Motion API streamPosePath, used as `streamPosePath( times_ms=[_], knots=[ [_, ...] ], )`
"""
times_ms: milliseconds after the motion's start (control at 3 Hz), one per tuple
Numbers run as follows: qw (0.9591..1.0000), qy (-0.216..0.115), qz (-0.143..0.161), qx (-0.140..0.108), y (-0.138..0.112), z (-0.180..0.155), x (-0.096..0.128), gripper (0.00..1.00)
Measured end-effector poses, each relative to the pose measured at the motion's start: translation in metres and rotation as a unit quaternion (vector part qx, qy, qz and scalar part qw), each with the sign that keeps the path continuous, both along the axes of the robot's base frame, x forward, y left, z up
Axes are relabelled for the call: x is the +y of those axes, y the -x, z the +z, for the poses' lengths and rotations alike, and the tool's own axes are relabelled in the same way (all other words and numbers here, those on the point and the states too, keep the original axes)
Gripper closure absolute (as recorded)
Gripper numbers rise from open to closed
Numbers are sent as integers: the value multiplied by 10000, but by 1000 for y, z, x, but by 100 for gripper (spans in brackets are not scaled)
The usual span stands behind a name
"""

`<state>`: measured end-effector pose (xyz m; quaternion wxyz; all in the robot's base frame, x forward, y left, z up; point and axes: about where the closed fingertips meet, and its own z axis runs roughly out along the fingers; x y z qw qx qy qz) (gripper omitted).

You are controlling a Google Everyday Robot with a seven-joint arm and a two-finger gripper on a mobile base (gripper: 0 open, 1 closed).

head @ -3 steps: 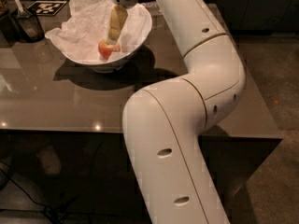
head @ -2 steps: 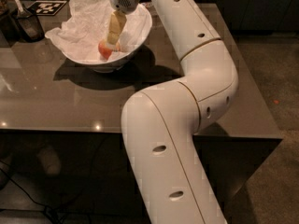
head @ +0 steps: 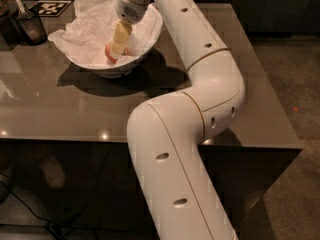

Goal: Pick apple from white bowl

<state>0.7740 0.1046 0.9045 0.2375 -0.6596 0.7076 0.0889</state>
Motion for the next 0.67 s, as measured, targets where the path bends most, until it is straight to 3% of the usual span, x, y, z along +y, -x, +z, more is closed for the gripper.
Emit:
streamPosePath(
  times_ms=[667],
  knots=[
    [9997, -30, -34, 241, -2, -23, 15, 0]
  ],
)
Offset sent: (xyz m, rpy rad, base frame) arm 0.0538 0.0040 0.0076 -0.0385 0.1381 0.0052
